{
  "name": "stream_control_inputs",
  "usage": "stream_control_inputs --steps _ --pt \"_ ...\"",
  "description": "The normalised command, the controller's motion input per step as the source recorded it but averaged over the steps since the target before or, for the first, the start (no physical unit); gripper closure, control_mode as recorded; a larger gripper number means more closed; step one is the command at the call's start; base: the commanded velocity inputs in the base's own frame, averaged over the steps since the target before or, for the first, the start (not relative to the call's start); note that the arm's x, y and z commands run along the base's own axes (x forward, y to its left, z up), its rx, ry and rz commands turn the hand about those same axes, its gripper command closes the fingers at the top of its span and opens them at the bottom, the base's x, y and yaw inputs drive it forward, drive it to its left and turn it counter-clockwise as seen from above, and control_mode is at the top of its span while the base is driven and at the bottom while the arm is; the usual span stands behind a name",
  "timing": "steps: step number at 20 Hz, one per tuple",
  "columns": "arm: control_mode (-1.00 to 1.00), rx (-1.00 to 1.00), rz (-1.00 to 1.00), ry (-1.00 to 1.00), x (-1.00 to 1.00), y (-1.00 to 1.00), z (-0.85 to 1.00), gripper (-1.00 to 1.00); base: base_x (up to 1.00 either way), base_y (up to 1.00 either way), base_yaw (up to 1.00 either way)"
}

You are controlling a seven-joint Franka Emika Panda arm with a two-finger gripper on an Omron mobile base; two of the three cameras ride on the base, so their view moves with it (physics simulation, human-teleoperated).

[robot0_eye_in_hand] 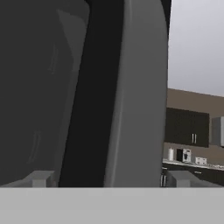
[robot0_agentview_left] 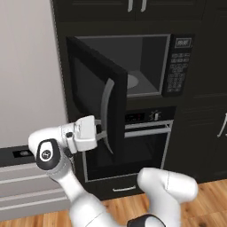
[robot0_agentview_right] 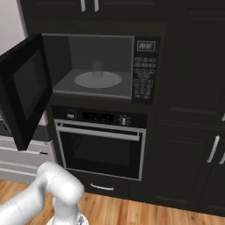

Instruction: Close the microwave door.

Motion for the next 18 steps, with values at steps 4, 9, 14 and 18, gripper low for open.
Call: stream_control_inputs --steps 4,9,14,18 --pt "-1.00 0.00 0.03 0.13 0.07 -0.95 0.00 -1.00 0.00 0.00 0.00" --pt "-1.00 0.00 0.13 0.04 0.22 -0.97 0.00 -1.00 0.00 0.00 0.00" --pt "-1.00 0.00 0.24 0.00 0.22 -0.94 0.00 -1.00 0.00 0.00 0.00" --pt "-1.00 0.04 0.30 0.00 0.13 -0.87 0.00 -1.00 0.00 0.00 0.00"
